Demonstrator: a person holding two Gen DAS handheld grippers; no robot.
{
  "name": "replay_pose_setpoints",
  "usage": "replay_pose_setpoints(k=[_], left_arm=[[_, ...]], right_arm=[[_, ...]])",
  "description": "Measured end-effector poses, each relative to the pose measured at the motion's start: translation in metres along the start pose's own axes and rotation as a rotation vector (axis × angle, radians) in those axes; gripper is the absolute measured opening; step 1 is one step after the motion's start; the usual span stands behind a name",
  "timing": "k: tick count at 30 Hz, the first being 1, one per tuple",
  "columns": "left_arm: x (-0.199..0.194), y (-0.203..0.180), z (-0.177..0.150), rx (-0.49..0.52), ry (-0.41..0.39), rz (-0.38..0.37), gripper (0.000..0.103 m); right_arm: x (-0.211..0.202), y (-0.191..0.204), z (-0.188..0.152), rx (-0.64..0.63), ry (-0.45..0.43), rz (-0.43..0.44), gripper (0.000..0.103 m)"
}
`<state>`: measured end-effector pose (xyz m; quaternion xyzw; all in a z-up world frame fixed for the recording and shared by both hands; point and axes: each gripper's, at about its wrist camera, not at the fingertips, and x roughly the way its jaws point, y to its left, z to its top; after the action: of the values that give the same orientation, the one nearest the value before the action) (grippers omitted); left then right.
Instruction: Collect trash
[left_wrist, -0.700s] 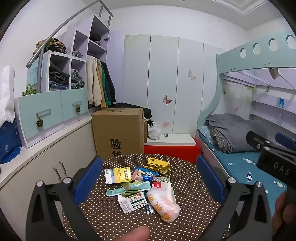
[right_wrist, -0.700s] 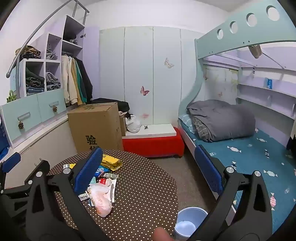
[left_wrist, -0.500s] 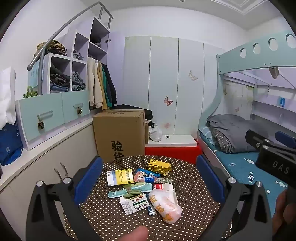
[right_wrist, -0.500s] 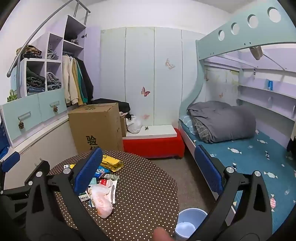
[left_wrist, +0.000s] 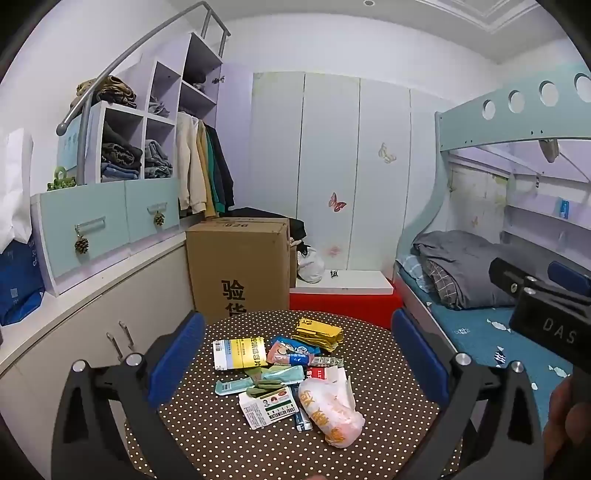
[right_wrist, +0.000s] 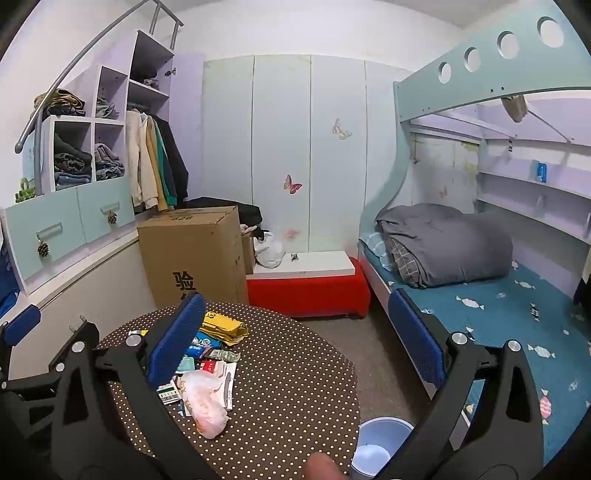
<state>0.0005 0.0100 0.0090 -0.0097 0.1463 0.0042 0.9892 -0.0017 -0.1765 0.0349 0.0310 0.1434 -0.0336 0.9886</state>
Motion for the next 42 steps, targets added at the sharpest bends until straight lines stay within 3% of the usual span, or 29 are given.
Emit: replay_pose_setpoints(k=[30, 42], left_arm=[[0.005, -0.001, -0.004, 0.0, -0.003, -0.002, 0.099], [0.036, 0.022, -0.027, -0.027, 0.08, 0.045, 0.099]], right_arm=[[0.009, 0.011, -0.006, -0.015, 0.007, 0.0, 0.097], [0.052, 0.022, -0.019, -0.027, 0.109, 0.034, 0.097]])
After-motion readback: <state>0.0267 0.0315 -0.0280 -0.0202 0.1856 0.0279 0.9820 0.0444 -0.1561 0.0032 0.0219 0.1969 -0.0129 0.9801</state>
